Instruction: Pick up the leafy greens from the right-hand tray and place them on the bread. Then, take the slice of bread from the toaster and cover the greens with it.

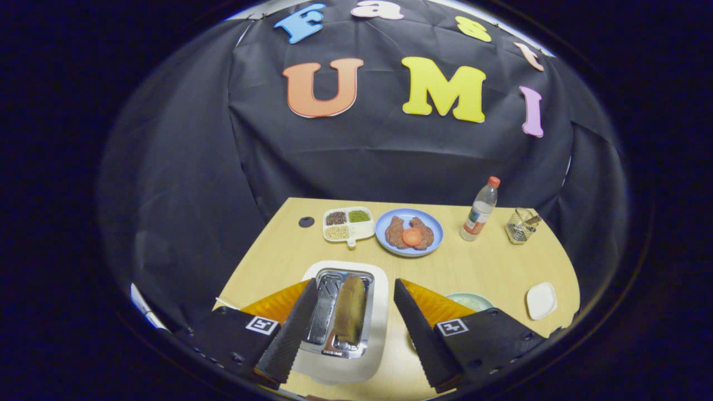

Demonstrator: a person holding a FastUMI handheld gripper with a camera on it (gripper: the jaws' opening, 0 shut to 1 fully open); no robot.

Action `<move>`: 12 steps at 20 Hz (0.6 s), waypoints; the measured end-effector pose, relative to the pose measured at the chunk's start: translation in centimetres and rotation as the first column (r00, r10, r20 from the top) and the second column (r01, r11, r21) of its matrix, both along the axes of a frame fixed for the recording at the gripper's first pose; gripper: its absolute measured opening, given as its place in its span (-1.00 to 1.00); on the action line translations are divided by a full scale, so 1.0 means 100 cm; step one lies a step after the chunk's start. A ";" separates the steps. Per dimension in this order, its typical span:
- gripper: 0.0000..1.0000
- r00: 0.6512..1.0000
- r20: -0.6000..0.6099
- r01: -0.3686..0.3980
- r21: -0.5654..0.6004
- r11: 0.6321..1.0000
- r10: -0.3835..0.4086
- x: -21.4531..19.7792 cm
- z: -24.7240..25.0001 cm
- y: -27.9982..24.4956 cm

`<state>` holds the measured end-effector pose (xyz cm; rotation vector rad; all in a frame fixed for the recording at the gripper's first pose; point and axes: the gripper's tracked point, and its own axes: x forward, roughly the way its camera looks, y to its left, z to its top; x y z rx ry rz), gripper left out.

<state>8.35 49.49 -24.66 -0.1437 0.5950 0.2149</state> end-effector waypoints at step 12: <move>-0.11 0.992 -0.062 0.105 -0.085 0.991 -0.110 0.009 -0.042 0.009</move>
